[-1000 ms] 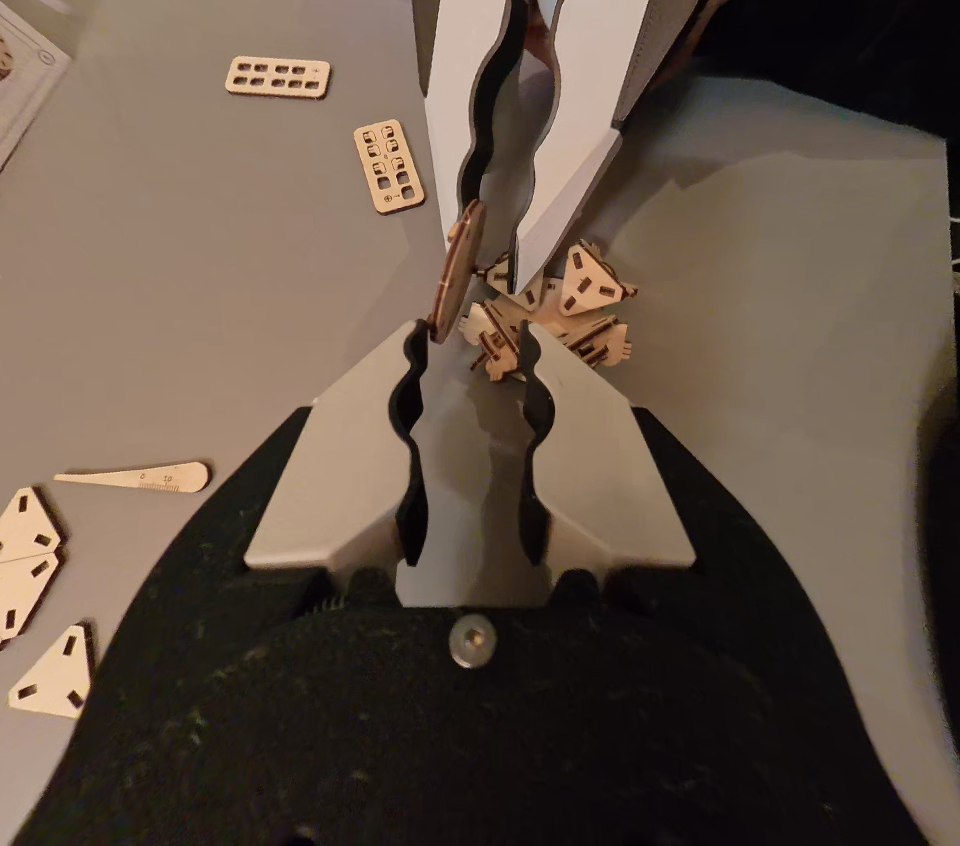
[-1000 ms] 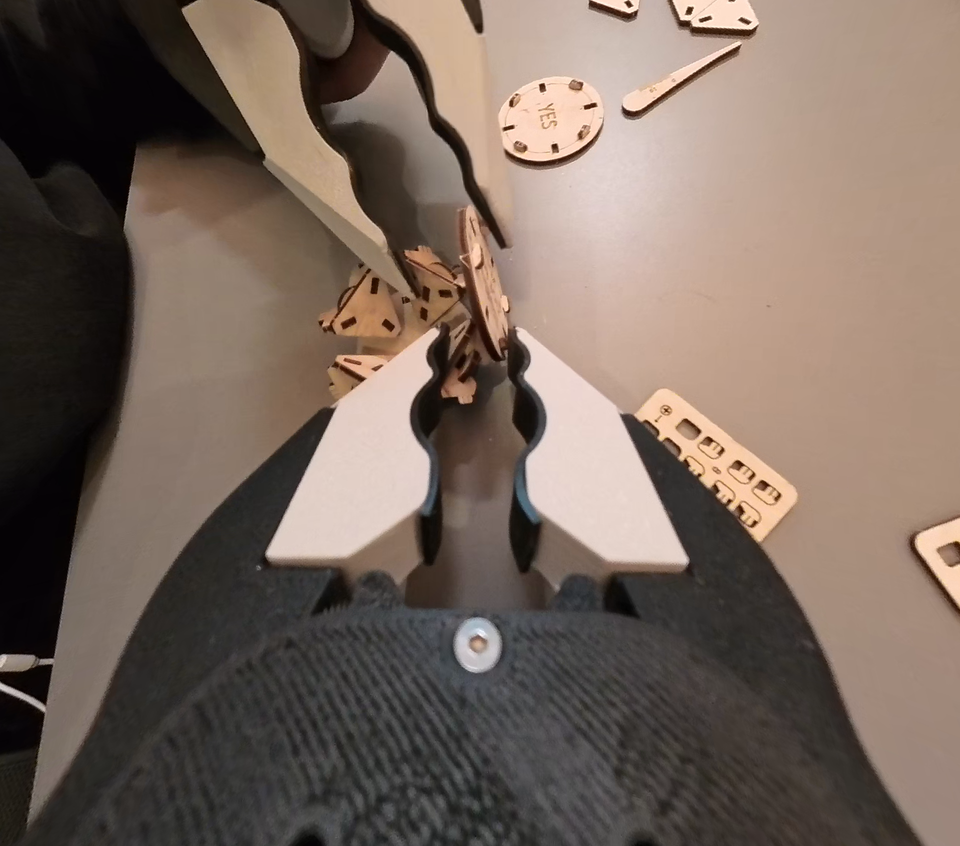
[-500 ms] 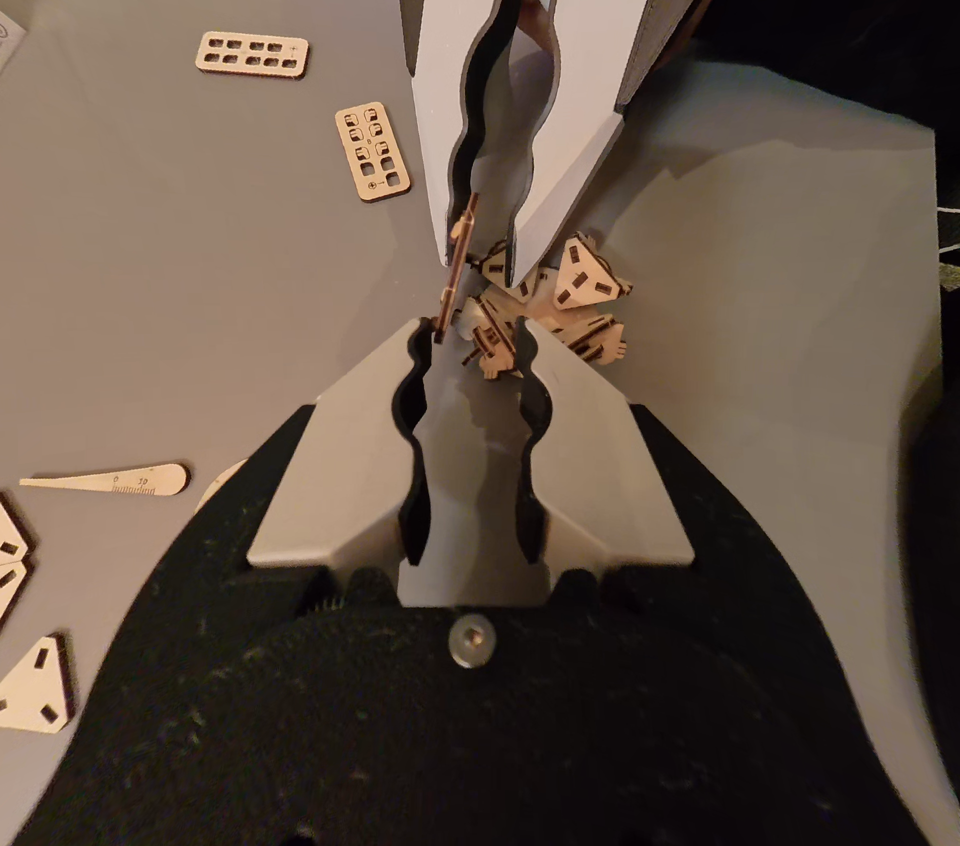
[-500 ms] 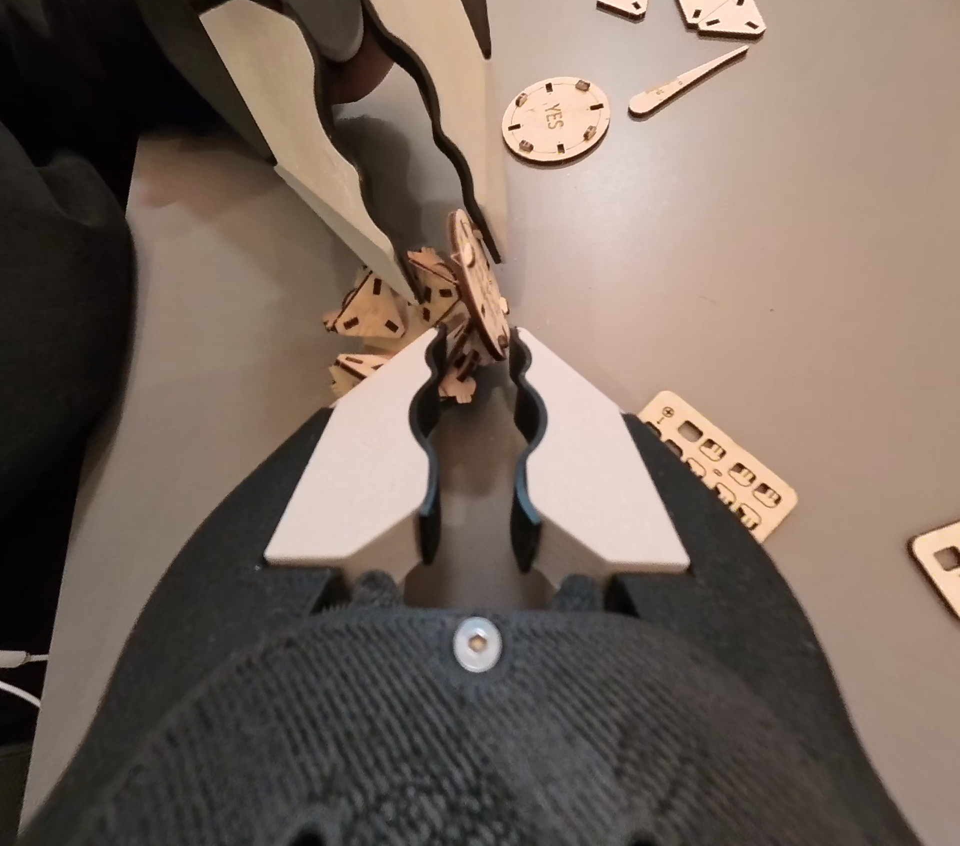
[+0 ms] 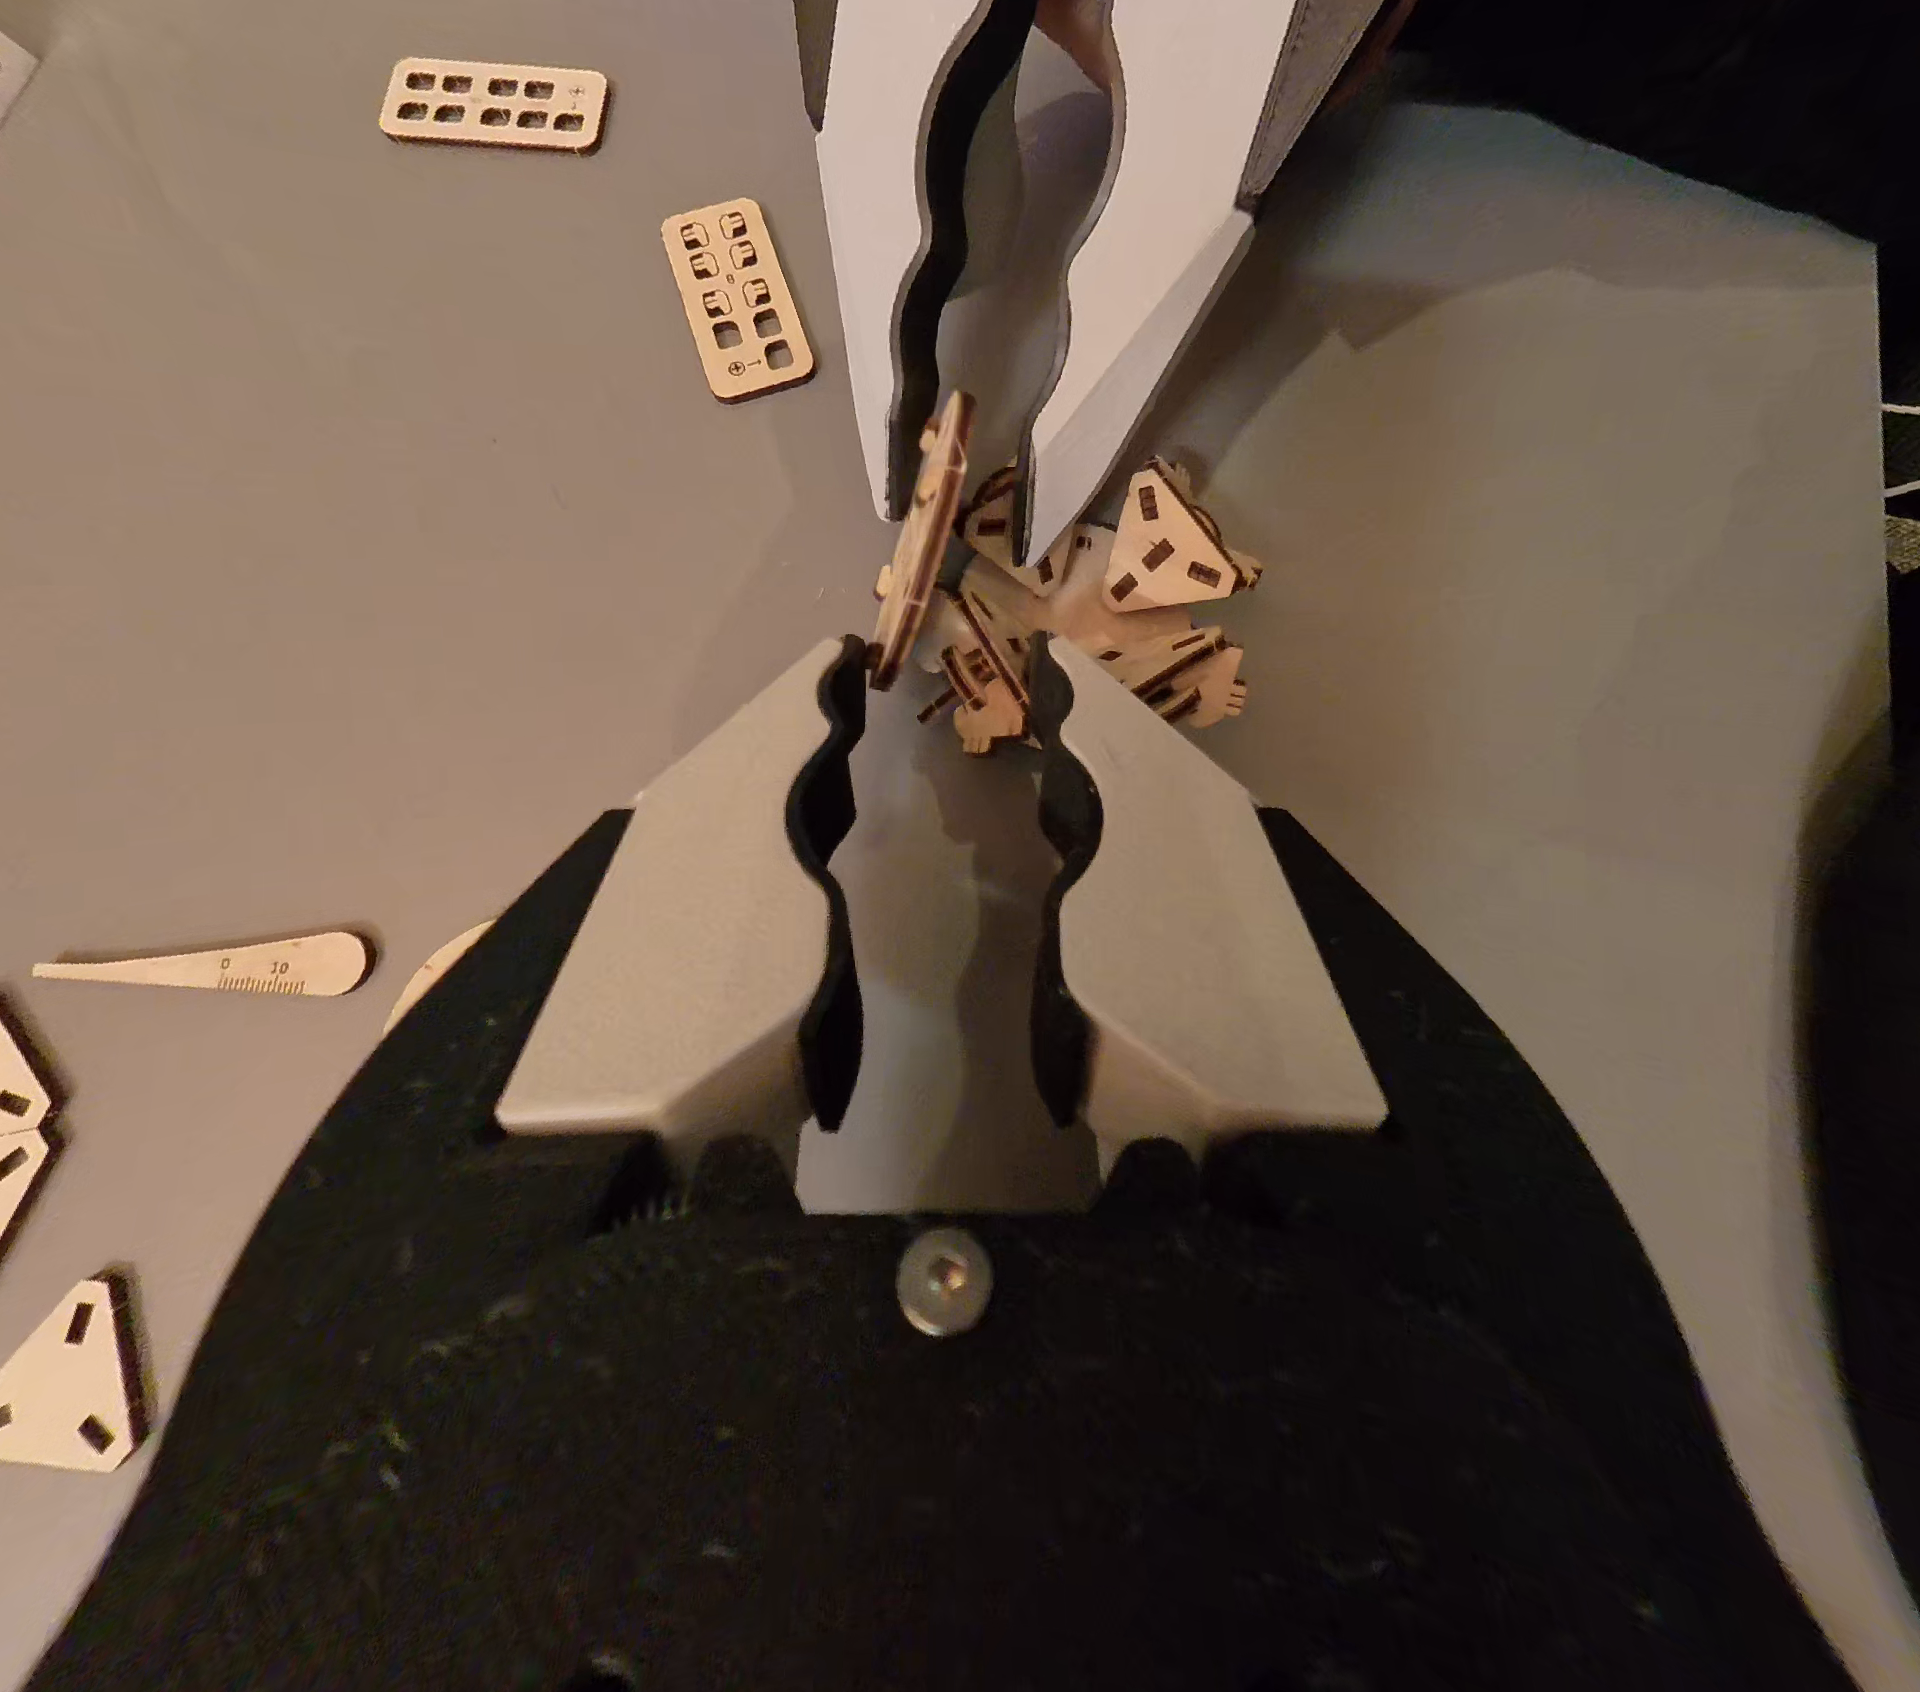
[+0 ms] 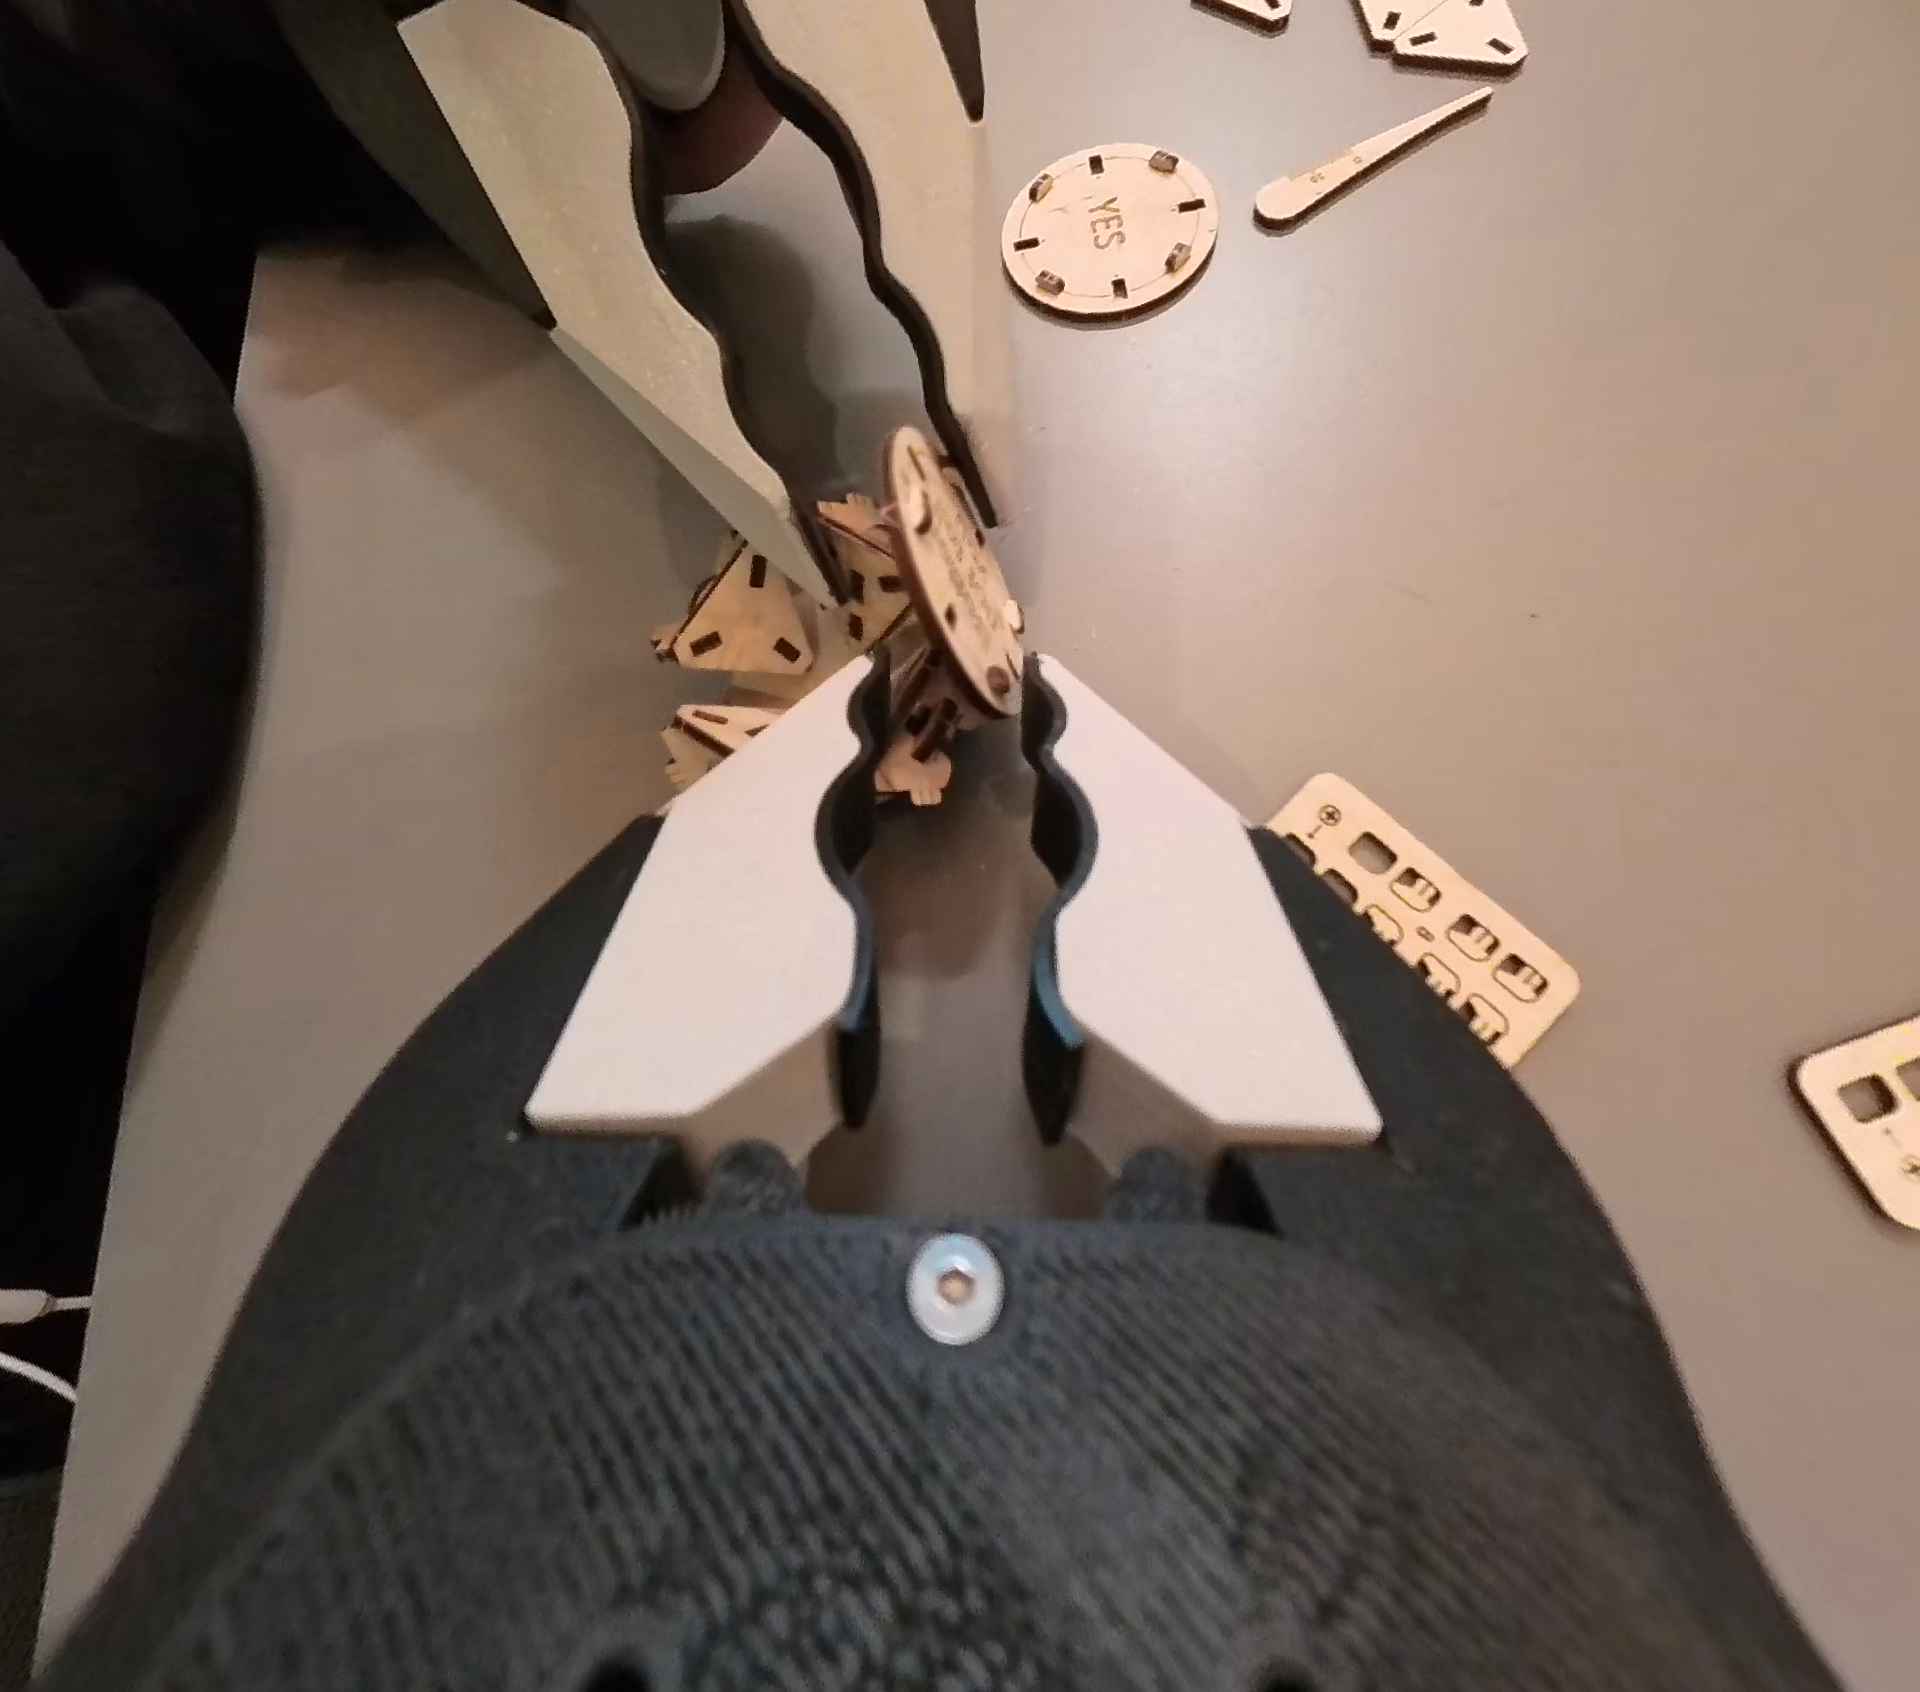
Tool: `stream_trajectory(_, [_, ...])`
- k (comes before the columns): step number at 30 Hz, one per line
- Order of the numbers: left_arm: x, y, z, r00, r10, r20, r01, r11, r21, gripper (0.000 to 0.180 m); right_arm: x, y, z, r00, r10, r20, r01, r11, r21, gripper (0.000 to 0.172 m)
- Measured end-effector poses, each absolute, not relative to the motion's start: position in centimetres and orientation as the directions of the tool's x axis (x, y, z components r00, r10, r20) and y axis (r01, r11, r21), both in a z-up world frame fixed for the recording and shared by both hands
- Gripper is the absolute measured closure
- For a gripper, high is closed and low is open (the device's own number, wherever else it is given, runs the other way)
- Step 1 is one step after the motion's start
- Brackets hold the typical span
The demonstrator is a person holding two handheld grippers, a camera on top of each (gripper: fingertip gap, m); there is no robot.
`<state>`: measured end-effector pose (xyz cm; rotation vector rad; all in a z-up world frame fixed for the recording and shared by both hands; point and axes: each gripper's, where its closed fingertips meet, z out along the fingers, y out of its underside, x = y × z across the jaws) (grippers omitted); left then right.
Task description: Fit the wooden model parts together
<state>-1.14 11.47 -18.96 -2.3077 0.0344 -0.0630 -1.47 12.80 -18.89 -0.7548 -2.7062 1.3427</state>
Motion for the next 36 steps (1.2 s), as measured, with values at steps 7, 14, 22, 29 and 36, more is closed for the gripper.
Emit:
stream_trajectory(7, [-1.0,11.5,-19.0,0.998,-0.049,0.047,0.002,-0.673,-0.739,0.154,-1.5,13.0,-18.7,-0.887,0.431,-0.165,0.394,0.52,-0.758,0.143])
stream_trajectory(14, [-1.0,11.5,-19.0,0.997,-0.053,0.053,0.003,-0.67,-0.742,0.155,-2.0,13.1,-16.9,-0.901,0.425,-0.089,0.312,0.488,-0.815,0.146])
stream_trajectory(22, [-1.0,11.5,-19.0,0.997,-0.055,0.056,0.005,-0.668,-0.744,0.154,-2.6,13.0,-16.1,-0.9,0.434,0.032,0.212,0.502,-0.839,0.168])
stream_trajectory(29, [-1.1,11.5,-19.1,0.996,-0.053,0.067,0.015,-0.664,-0.748,0.15,-3.1,13.8,-14.6,-0.876,0.482,0.027,0.224,0.455,-0.862,0.168])
stream_trajectory(36, [-1.2,11.7,-19.0,0.998,-0.046,0.051,0.008,-0.659,-0.752,0.148,-2.6,13.3,-14.9,-0.892,0.452,0.022,0.216,0.469,-0.856,0.169])
